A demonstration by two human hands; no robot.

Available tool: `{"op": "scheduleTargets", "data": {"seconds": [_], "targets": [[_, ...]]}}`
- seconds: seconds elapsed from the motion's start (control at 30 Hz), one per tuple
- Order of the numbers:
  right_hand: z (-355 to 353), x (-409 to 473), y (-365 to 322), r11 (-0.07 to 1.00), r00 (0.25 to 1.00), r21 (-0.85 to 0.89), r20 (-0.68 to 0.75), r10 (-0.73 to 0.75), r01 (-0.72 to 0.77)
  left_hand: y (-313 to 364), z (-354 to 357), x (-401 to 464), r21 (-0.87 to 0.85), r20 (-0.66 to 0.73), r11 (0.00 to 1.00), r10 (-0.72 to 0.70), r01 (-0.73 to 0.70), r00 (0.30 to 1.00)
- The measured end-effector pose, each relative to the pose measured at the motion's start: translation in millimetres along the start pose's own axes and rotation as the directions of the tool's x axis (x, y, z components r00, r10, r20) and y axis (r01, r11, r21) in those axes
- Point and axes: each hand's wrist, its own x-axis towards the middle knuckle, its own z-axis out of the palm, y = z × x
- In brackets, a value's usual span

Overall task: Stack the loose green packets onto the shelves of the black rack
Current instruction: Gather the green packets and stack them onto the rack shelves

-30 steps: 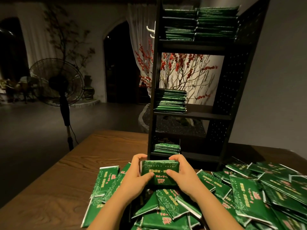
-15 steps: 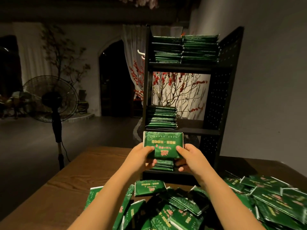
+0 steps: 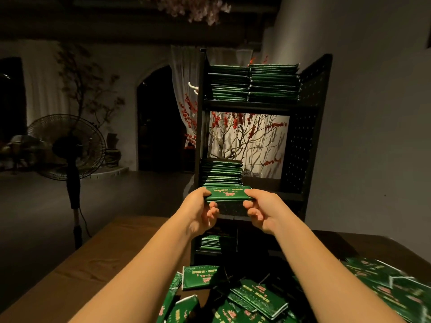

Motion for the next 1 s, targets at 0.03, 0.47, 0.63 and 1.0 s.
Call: {"op": "scheduleTargets", "data": {"seconds": [0.03,0.47,0.63,1.0], "targets": [[2,1,0,1.0,1.0,0.019,-0.001,0.012,-0.012,-1,-1,0,-0.03,0.002,1.0,-0.005,0.005,1.0],[8,14,12,0.978,0.997,0.208,-0.074,0.007,0.008,-4,3,10,-0.13,-0.064,0.991,0.021,-0.029,0.998],[9,15,16,0.981,0.995,0.195,-0.095,-0.003,0.022,-3,4,12,-0.139,-0.057,0.99,0.02,-0.027,0.998],[13,17,24,0.906,0.997,0.416,-0.024,-0.078,0.081,-7,0,15,-0.377,-0.07,0.922,0.064,-0.086,0.995]]}}
